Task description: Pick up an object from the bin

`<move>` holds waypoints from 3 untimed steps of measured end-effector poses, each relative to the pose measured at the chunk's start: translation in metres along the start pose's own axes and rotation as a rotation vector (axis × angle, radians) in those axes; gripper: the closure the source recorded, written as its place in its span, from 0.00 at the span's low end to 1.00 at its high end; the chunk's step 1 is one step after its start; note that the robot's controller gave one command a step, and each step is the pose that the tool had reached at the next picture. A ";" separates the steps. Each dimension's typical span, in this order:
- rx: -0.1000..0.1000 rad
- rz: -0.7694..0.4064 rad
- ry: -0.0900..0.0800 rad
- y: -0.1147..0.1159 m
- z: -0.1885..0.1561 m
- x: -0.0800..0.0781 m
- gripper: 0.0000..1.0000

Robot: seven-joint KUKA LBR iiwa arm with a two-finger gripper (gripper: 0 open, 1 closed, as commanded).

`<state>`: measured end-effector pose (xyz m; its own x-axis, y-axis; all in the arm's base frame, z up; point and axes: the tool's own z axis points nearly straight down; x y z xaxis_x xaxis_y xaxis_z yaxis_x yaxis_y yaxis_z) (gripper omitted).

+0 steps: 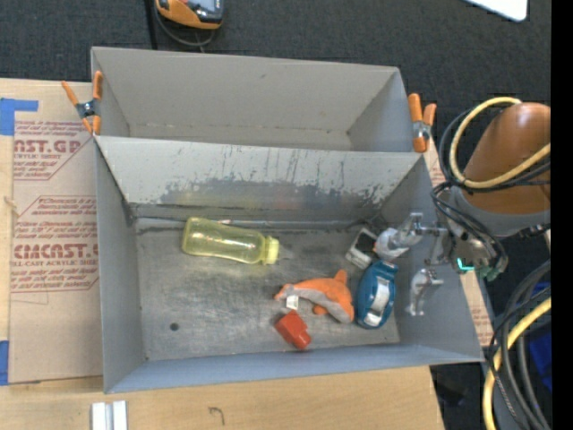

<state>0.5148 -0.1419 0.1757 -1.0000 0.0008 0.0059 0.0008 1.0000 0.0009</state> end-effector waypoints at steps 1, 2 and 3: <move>0.001 -0.001 -0.007 0.000 -0.003 -0.002 0.00; 0.004 -0.031 -0.015 0.009 0.040 -0.008 0.00; -0.004 -0.204 0.009 0.030 0.093 -0.004 1.00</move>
Offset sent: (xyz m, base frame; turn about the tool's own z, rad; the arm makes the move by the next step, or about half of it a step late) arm 0.0110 0.0238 -0.1057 -0.0747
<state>0.5187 -0.1117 0.0822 -0.9793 -0.2019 0.0139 -0.2018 0.9794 0.0066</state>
